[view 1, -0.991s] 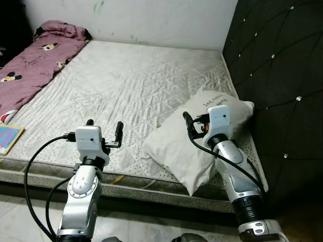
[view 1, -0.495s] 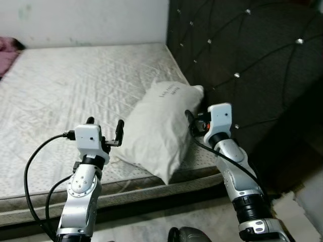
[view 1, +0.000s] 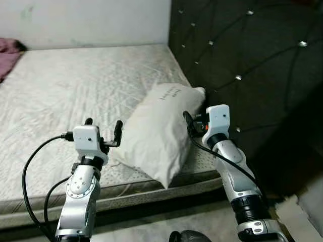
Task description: Clean up the room
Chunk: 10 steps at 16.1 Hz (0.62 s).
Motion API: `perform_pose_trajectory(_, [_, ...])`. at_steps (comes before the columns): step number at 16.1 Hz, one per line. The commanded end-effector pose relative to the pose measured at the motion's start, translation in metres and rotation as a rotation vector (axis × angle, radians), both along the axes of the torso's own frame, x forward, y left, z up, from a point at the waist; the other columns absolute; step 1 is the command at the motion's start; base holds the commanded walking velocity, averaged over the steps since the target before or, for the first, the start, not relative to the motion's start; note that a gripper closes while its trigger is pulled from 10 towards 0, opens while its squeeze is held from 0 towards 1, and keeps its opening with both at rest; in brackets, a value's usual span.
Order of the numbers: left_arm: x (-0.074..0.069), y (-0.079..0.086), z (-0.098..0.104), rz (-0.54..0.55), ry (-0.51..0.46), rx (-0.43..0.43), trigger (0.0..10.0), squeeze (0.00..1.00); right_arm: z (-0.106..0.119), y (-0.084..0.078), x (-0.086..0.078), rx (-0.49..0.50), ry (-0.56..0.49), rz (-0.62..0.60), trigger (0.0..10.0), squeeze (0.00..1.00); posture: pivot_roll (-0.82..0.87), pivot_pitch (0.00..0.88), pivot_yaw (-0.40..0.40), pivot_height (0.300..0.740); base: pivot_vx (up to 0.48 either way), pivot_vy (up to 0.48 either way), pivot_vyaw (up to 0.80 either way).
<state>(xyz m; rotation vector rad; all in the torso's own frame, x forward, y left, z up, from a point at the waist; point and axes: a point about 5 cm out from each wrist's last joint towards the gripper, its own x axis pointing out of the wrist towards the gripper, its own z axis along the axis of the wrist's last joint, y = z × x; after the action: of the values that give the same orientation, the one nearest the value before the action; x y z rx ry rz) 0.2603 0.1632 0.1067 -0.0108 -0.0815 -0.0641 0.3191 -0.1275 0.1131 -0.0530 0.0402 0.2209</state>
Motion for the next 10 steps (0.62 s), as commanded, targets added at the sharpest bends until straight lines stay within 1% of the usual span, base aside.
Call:
perform_pose_trajectory(1, [-0.0002, -0.0003, 0.0022, -0.007, -0.011, 0.004, 10.0, 0.0, 0.0036, -0.0022, 0.0018, -0.003, -0.008, -0.005, 10.0, 0.0, -0.09, 0.0, -0.031, 0.74, 0.319, 0.0, 0.0])
perform_pose_trajectory(6, [-0.0001, -0.0002, 0.0018, -0.007, -0.007, 0.004, 10.0, 0.0, 0.0033, -0.0025, 0.0021, -0.002, -0.006, -0.008, 10.0, 0.0, -0.09, 0.0, -0.03, 0.74, 0.293, 0.0, 0.0])
perform_pose_trajectory(8, [0.0003, -0.0001, 0.0007, -0.002, 0.001, 0.008, 10.0, 0.0, 0.0032, -0.0026, 0.0021, -0.002, -0.005, -0.008, 10.0, 0.0, -0.09, 0.0, -0.03, 0.74, 0.0, 0.0, 0.0])
perform_pose_trajectory(10, [0.001, 0.0022, -0.0023, 0.032, 0.025, 0.013, 10.0, 0.0, 0.0028, -0.0025, 0.002, -0.002, -0.003, -0.005, 10.0, 0.0, -0.09, 0.0, -0.033, 0.74, 0.0, 0.0, 0.0])
